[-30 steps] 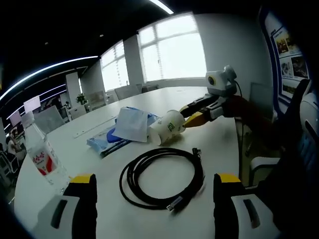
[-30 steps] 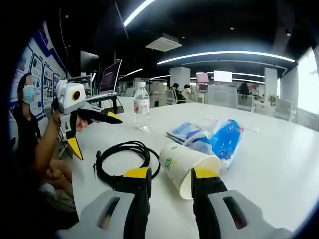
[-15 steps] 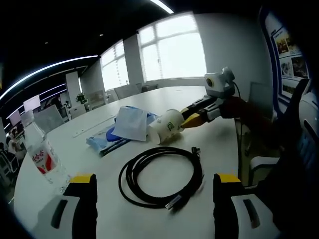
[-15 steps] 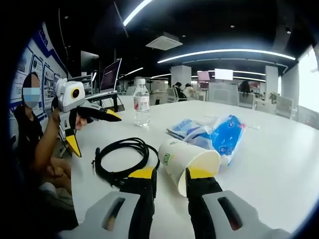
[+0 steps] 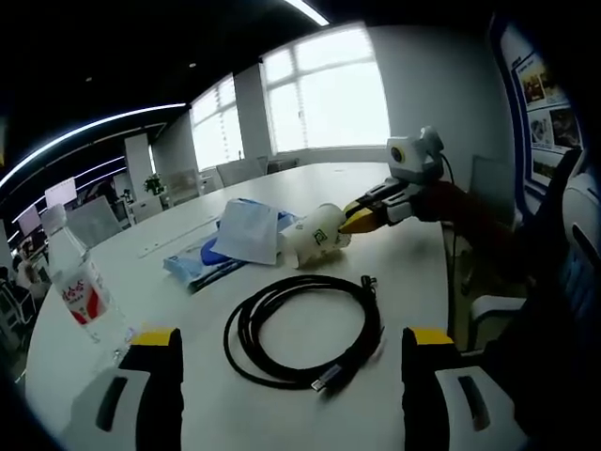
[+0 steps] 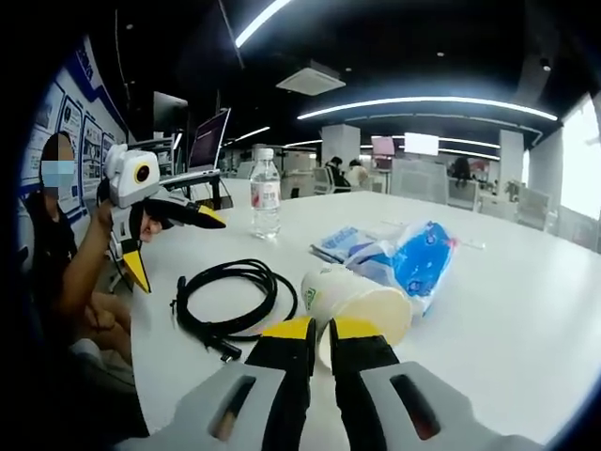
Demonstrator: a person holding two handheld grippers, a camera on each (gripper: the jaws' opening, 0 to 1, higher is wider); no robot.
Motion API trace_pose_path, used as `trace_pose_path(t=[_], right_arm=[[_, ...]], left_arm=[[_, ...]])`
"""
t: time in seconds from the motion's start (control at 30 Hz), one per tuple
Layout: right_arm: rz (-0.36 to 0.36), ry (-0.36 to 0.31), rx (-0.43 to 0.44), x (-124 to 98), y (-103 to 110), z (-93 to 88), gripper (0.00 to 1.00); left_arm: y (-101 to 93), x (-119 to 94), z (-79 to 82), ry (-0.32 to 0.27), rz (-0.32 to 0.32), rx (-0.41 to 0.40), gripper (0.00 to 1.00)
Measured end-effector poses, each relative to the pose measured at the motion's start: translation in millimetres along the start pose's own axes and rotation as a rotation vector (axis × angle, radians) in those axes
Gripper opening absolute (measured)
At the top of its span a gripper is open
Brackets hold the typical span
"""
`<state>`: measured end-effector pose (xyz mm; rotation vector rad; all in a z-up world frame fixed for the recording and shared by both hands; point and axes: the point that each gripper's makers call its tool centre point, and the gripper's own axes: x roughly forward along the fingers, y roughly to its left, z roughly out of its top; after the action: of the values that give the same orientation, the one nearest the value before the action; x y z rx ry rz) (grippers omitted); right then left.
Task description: Arrange the tabletop items into an orderly group along one side of the table until the central work area is clear of visible clutter.
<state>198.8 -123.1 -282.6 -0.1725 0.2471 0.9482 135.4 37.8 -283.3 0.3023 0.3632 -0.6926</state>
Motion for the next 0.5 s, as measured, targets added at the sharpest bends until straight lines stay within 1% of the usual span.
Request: trace_pose_path(t=[0.1,0.27,0.33,0.5], right_arm=[[0.003,-0.001,-0.001,-1,1,0.4,0.01],[0.0,-0.005,-0.015,-3,2,3.7,0.0],[-0.003,0.0,-0.029,-4,3,5.0,0.0],[-0.012,0.018,-0.095,-6,4,11.2,0.0]], left_arm=[[-0.5,0,-0.9,0.004,0.001,0.0,0.96],[0.1,-2,0.3,-0.001,0.005,-0.001,0.96],[0.5,-3,0.9,-0.004,0.006,0.0,0.96],[2.7,-4,-0.8,-0.004,0.013,-0.006,0.96]])
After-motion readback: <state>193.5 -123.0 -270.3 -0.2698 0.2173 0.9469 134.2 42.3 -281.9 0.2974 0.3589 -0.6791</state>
